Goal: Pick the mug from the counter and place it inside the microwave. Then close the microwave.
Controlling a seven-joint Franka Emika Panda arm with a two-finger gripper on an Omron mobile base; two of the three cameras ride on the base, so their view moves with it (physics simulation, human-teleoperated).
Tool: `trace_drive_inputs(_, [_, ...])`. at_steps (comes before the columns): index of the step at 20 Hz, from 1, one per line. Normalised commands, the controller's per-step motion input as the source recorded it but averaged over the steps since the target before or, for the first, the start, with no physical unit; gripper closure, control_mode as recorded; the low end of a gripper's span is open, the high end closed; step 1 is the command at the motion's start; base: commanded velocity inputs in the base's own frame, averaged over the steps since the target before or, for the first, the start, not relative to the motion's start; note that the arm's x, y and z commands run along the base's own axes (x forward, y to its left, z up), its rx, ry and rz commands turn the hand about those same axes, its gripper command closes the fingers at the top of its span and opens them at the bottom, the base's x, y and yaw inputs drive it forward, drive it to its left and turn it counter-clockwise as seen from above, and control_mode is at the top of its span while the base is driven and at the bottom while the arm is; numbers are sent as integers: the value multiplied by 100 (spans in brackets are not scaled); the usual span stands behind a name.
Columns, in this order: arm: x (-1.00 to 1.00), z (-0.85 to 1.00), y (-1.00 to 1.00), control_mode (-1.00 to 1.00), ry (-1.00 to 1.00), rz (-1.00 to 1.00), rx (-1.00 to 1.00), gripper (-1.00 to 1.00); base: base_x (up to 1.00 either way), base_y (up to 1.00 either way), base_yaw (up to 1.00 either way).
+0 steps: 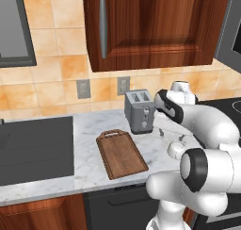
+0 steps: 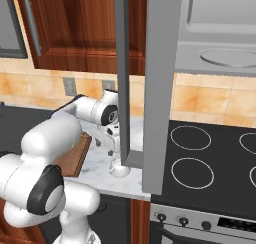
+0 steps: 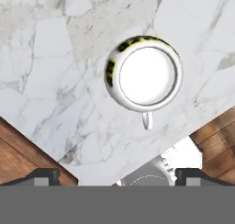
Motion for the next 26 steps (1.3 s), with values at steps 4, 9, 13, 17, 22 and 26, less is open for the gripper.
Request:
trace_drive_inputs(4, [1,-11,-1,-100,-9,-10,-3,-100,0,0,0])
trace_drive_inputs(9, [-11,-11,-29,-100,-10,-1,0,-100,0,0,0])
trace_drive_inputs(13, [-28,-3,-48,-100,-7,0,0,-100,0,0,0])
trace_drive_inputs(17, [-32,0,-36,-100,-5,0,0,-100,0,0,0])
trace_drive_inputs(22, [-11,-3,-1,-100,0,1,0,-100,0,0,0])
trace_drive_inputs(26, [0,-4,6,-100,0,3,0,-100,0,0,0])
